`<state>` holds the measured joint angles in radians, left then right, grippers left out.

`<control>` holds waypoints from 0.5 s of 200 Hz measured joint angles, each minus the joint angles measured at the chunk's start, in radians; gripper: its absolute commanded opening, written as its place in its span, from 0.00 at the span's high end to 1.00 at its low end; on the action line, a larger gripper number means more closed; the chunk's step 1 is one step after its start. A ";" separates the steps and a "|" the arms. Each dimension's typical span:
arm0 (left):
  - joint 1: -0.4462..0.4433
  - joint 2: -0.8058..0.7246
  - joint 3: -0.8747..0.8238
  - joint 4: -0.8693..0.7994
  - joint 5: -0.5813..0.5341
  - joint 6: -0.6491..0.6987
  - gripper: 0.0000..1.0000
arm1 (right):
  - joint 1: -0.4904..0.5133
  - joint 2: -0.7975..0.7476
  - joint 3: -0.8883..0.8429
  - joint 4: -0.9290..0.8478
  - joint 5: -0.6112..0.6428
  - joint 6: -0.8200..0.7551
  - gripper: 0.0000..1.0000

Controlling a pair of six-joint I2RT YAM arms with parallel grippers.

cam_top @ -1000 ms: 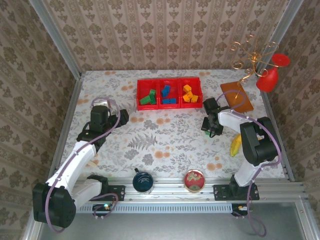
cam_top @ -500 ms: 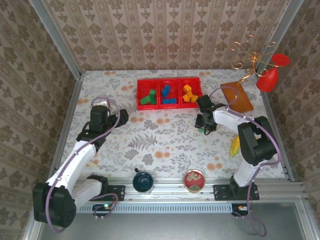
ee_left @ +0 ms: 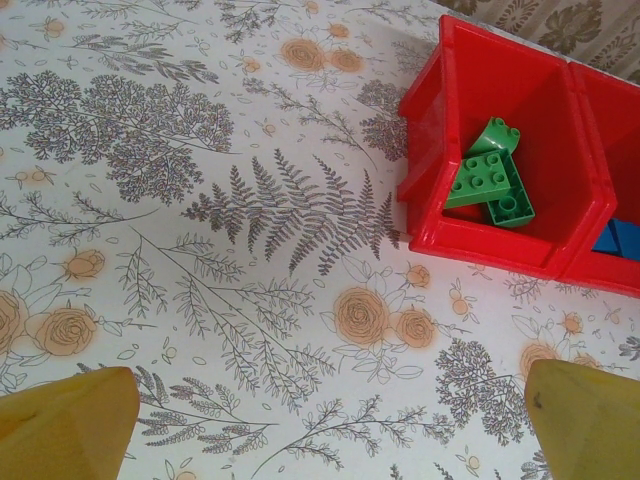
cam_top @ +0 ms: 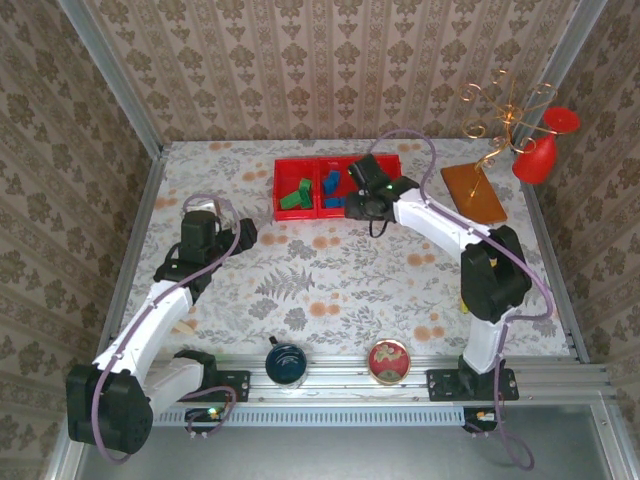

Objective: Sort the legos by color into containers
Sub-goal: Place the lego in the container.

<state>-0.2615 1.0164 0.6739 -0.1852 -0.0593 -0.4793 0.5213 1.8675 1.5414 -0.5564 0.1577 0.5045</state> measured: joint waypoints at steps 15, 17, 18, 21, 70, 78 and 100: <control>0.002 0.000 0.000 0.000 0.000 0.000 0.00 | 0.009 0.039 0.068 0.004 0.000 -0.020 0.77; 0.002 0.000 0.000 0.000 0.000 0.000 0.00 | 0.010 0.045 0.076 0.006 0.000 -0.023 0.77; 0.002 0.000 0.000 0.000 0.000 0.000 0.00 | 0.011 0.049 0.083 0.006 0.000 -0.025 0.77; 0.002 0.000 0.000 0.000 0.000 0.000 0.00 | 0.012 0.056 0.097 0.006 0.000 -0.029 0.77; 0.002 0.000 0.000 0.000 0.003 0.000 0.00 | 0.025 0.204 0.303 0.019 -0.008 -0.082 0.78; 0.002 0.000 0.000 0.000 0.003 0.000 0.00 | 0.027 0.224 0.329 0.020 -0.009 -0.089 0.78; 0.002 0.000 0.000 0.000 0.003 0.000 0.00 | 0.032 0.274 0.391 0.022 -0.010 -0.110 0.78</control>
<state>-0.2592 1.0164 0.6739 -0.1856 -0.0563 -0.4793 0.5537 2.1414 1.9324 -0.5343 0.1474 0.3946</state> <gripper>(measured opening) 0.999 0.442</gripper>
